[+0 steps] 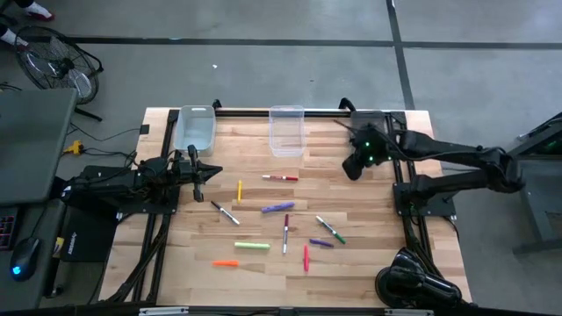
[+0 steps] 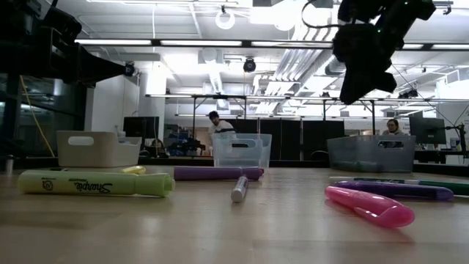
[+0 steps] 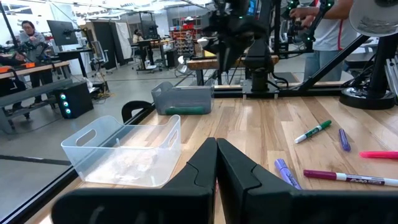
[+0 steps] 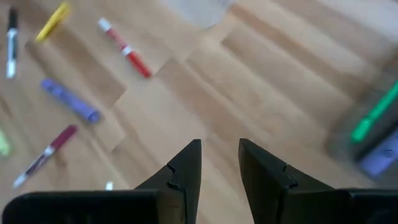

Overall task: Pick & Place Markers
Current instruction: Put the green marker pen into the transparent bin

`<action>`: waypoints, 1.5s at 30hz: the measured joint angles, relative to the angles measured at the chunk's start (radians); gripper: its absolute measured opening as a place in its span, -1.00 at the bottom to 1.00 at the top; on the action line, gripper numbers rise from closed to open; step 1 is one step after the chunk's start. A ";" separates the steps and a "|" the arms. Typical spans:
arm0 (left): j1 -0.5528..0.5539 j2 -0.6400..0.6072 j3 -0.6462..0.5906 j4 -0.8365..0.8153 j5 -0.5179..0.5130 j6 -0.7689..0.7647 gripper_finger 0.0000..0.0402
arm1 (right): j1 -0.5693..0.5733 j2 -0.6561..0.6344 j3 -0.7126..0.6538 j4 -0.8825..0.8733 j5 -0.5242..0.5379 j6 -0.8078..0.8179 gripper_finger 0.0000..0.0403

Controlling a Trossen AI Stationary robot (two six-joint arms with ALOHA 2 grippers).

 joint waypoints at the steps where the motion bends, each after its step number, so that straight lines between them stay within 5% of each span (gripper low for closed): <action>1: 0.000 0.000 0.000 0.000 0.000 0.000 -0.99 | 0.024 0.000 0.000 -0.002 -0.002 0.002 -0.52; 21: 0.000 0.000 0.000 0.000 0.000 0.000 -0.99 | 0.504 0.237 -0.003 0.021 -0.065 0.238 -0.52; 32: 0.000 0.000 0.000 0.000 0.000 0.000 -0.99 | 0.625 0.433 -0.003 0.168 -0.081 0.311 -0.51; 45: 0.000 0.000 0.000 0.000 0.000 0.000 -0.99 | 0.645 0.555 0.015 0.287 -0.098 0.401 -0.11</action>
